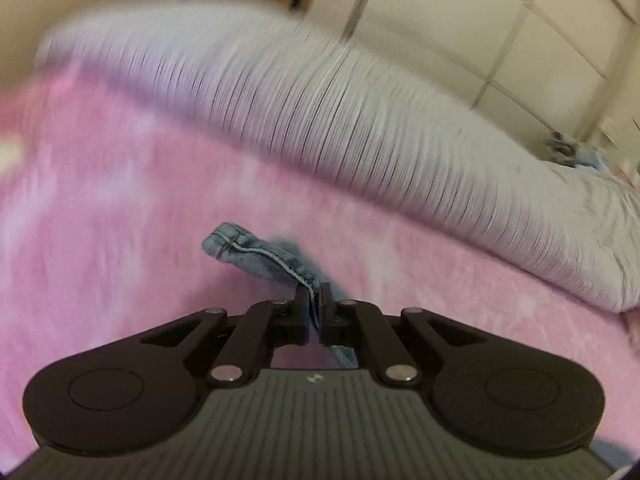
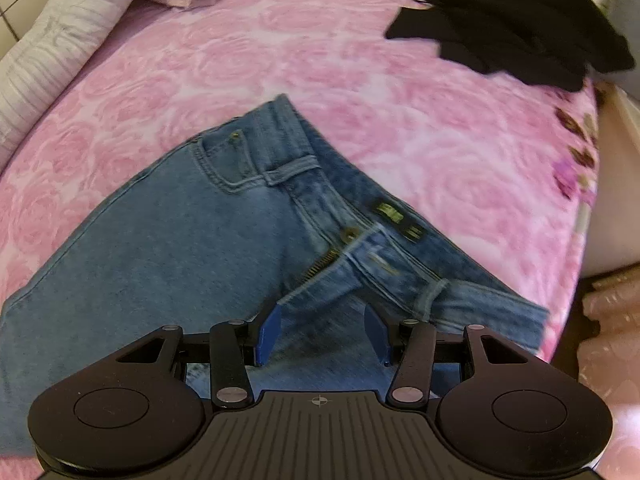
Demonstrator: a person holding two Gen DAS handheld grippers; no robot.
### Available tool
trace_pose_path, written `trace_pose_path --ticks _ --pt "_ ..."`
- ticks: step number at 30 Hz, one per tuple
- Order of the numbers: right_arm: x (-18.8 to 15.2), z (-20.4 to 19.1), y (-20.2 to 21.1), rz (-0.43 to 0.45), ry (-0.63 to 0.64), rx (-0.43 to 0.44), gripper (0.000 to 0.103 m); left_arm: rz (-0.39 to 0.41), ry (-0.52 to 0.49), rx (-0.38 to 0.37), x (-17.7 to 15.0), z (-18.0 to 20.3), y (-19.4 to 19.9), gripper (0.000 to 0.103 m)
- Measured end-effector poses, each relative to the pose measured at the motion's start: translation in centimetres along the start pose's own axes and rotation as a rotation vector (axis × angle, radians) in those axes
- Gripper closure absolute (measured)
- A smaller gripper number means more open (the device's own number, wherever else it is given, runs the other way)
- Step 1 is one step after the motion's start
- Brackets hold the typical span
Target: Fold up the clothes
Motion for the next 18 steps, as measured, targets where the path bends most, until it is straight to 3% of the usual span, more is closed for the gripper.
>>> trace_pose_path --ticks 2,4,6,9,11,13,18 --pt "-0.6 0.6 0.3 0.011 -0.006 0.002 0.052 -0.012 -0.113 0.043 -0.1 -0.5 -0.7 0.097" --pt "-1.3 1.2 0.1 0.011 -0.002 -0.001 0.052 -0.155 -0.215 0.117 -3.0 -1.4 -3.3 0.092" --pt "-2.2 1.7 -0.2 0.0 -0.001 -0.012 0.053 -0.115 -0.232 0.147 -3.6 -1.4 -2.6 0.088" --pt "-3.3 3.2 0.1 -0.009 -0.014 -0.017 0.052 -0.087 -0.075 0.137 -3.4 -2.8 -0.4 0.085" --pt "-3.7 4.8 0.6 0.004 -0.022 -0.035 0.052 -0.071 0.008 0.218 -3.6 -4.6 1.9 0.089" --pt "-3.7 6.8 1.1 0.015 -0.038 -0.045 0.052 -0.083 0.062 0.242 -4.6 -5.6 4.4 0.089" --pt "-3.3 12.1 1.7 0.034 -0.059 -0.043 0.052 -0.192 0.088 0.112 -11.4 -2.2 11.8 0.089"
Point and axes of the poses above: each gripper's, at about its wrist camera, not at the fingertips, and y roughly against the way its jaws point, z to its right, x to its top, the point moved 7 cm from there along -y, roughly the way its jaws point, and after that the axes turned 5 degrees about -z, right-handed, at the moved point
